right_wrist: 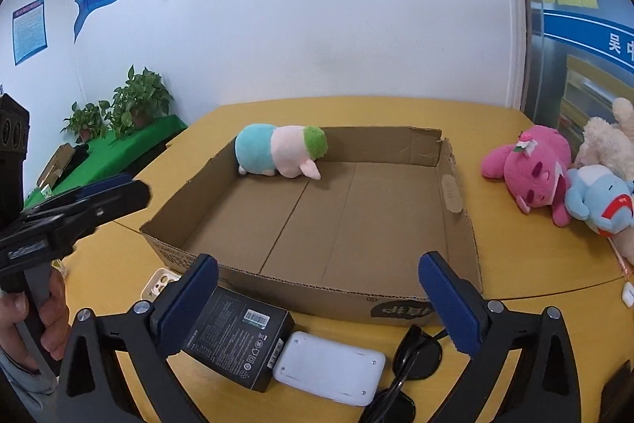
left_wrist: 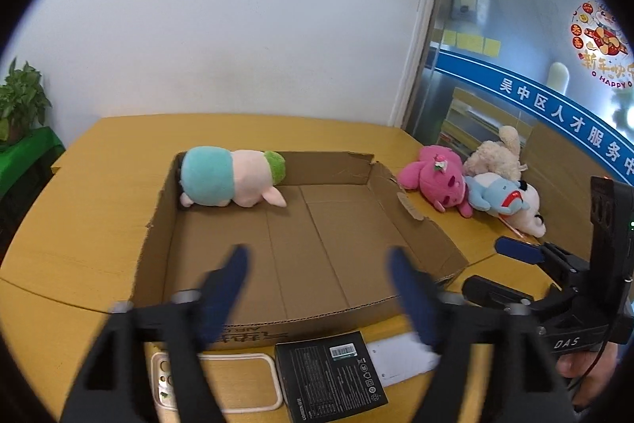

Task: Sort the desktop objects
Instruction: 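Grasp the black boxed charger with the left gripper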

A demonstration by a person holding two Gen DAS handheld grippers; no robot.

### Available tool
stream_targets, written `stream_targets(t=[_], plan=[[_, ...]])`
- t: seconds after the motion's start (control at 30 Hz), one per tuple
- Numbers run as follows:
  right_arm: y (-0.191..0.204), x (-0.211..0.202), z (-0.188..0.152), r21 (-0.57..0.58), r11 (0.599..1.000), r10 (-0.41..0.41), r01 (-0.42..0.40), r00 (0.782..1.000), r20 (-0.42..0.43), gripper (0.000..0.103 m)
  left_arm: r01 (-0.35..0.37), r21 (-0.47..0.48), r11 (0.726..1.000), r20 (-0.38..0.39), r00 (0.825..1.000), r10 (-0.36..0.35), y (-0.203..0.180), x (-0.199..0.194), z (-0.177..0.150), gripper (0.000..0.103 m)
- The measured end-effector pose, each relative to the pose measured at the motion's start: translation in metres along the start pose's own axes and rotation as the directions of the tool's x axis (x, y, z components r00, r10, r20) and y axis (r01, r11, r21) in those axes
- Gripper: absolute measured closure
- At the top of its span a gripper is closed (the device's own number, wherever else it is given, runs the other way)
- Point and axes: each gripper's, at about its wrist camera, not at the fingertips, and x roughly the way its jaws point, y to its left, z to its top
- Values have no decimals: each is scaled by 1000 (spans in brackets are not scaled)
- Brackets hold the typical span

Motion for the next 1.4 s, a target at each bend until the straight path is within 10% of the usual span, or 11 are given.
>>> stream_targets(t=[0.5,0.77,0.97,1.4], plan=[[22,8,-49,-98,982,151,-162,983,-107,0,102,-79,992,-169,979,-115,23,17,-50,18],[61,54,-107,-118,941,272,-316,919,-286,0,176,-161,971,-331,917,-221,33,56,-93,19],[68,85,-120,-129,942,258,-311,913,-316,7,228,-229,946,-382,873,-303,33,87,-113,22],[73,62,-144,-209,897,312,-389,893,-325,12,218,-154,964,-457,849,-265,15,63,-141,26]])
